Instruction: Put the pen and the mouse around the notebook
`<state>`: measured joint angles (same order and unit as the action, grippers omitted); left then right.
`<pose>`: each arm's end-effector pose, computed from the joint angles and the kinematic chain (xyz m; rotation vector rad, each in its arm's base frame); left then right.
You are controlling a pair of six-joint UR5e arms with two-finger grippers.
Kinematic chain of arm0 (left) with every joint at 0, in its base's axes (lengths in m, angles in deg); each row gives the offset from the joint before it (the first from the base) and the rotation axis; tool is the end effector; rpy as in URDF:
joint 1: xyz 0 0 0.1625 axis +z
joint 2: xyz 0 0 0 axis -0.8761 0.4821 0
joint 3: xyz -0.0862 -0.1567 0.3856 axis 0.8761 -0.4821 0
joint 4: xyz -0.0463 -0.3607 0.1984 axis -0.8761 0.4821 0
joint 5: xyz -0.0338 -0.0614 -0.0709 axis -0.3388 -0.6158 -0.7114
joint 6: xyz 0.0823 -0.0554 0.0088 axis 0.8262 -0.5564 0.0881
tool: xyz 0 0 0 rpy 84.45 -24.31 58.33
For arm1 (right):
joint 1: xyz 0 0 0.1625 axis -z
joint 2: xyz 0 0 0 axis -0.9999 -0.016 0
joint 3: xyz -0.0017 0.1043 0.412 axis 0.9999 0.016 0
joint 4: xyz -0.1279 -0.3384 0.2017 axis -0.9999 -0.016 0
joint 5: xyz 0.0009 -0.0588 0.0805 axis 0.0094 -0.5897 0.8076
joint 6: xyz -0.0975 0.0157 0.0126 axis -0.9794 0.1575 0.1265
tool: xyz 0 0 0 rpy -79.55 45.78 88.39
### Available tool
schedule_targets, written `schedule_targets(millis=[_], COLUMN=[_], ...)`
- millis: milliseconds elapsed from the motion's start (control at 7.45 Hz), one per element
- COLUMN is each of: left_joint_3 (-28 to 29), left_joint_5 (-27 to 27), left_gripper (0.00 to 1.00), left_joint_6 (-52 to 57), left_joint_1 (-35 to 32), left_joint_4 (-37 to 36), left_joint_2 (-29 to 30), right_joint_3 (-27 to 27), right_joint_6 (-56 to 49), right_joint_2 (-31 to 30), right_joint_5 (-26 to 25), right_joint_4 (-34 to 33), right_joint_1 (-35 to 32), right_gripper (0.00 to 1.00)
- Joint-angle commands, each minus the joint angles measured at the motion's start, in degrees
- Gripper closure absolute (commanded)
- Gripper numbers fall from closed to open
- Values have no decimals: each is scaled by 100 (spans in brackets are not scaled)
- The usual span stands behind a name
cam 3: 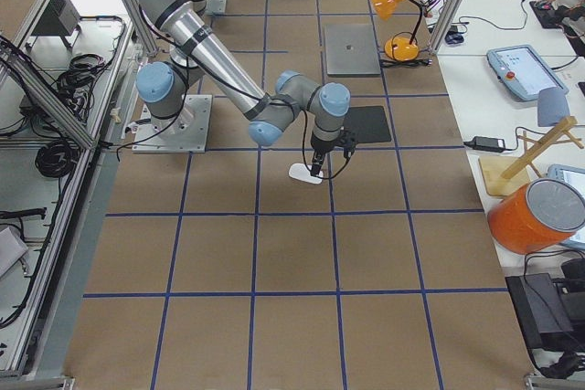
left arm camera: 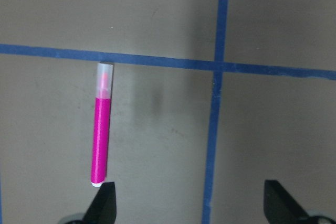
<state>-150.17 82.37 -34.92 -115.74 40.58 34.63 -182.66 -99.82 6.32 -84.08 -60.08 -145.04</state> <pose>0.1761 -0.4787 0.2557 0.0415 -3.1349 0.0059 -0.2036 -0.5196 0.2052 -0.4209 -3.0290 -0.1418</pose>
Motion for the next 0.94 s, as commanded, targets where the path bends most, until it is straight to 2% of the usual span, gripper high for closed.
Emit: schedule_targets(millis=[0,268,537,671,805], left_joint_3=[-13,13,57,57,57], left_joint_5=[-37,-37,-54,-28,-45], left_gripper=[0,0,0,11,11], left_joint_6=[238,212,290,352,352], left_joint_1=[392,411,411,411,411], left_joint_4=[-438,-474,-1174,-1213,-1204], left_joint_2=[526,843,1116,1169,1187], right_joint_3=[-11,-19,-19,-19,-19], right_joint_6=[-12,-161,-320,-329,-329], right_joint_2=[214,249,285,302,303], right_joint_5=[-259,-329,-470,-461,-453], right_joint_4=[-9,43,70,105,140], right_joint_1=[24,32,32,32,32], right_gripper=[0,0,0,0,0])
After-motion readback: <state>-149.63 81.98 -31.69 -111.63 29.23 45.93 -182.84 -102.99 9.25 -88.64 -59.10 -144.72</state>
